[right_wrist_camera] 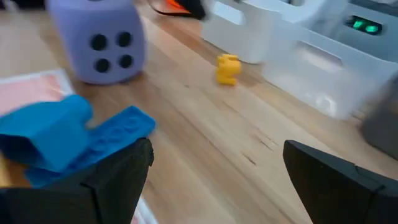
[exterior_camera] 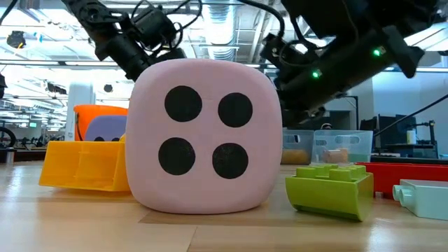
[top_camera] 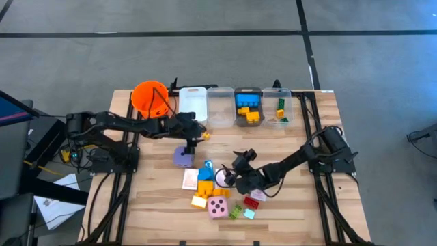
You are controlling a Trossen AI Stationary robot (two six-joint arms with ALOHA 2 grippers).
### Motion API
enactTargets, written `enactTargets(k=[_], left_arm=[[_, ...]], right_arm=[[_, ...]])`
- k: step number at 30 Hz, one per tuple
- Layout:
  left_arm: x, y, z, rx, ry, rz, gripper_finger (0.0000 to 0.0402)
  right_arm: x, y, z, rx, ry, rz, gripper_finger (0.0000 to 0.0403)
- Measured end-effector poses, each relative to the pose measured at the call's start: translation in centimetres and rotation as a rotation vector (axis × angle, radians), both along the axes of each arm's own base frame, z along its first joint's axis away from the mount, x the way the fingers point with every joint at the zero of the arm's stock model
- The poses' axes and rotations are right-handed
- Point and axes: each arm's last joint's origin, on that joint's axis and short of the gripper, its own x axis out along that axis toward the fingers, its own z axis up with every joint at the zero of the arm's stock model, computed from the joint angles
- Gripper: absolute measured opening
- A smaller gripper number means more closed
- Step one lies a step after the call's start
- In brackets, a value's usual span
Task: Pick & Place Toys
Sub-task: Put the small yellow game piece into the right transparent bin
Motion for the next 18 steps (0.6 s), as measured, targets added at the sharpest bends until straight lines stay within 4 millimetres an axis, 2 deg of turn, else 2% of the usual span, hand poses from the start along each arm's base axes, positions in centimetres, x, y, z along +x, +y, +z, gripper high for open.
enactTargets(k=[7,13,18], left_arm=[[1.4,0.9,-1.3,-0.020,0.158,-0.029,0.0213],[3.1,1.3,-1.8,-0.006,0.193,-0.054,0.0213],[3.5,1.4,-2.4,-0.019,0.202,-0.057,0.0213]], right_arm=[[0.7,-0.7,0.4,-0.004,-0.013,0.022,0.0359],[0.6,-0.7,0.3,0.008,0.002,0.040,0.0359],[0.6,-0.7,0.2,0.009,0.008,0.038,0.0359]])
